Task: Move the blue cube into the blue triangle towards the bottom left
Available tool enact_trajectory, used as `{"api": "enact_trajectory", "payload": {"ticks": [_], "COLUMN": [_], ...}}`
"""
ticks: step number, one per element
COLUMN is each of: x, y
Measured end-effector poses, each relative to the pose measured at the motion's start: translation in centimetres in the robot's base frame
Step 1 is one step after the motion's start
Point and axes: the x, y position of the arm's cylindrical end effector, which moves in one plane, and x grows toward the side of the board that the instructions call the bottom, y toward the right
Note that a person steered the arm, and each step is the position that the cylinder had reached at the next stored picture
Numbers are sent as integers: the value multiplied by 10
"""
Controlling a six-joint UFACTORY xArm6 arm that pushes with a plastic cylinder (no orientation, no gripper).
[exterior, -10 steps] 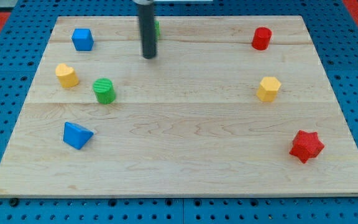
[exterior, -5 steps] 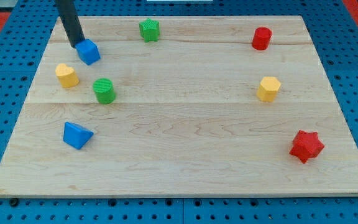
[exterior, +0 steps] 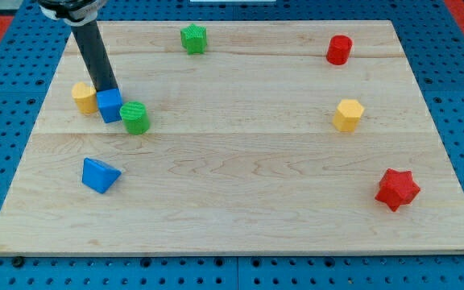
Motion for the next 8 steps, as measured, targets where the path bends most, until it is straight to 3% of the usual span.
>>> {"api": "enact_trajectory", "payload": {"ticks": [2,4,5,6,7,8], "x": [-5,71,70,67,116,112], "y": [32,-21,-23,-64,-44,-7]}}
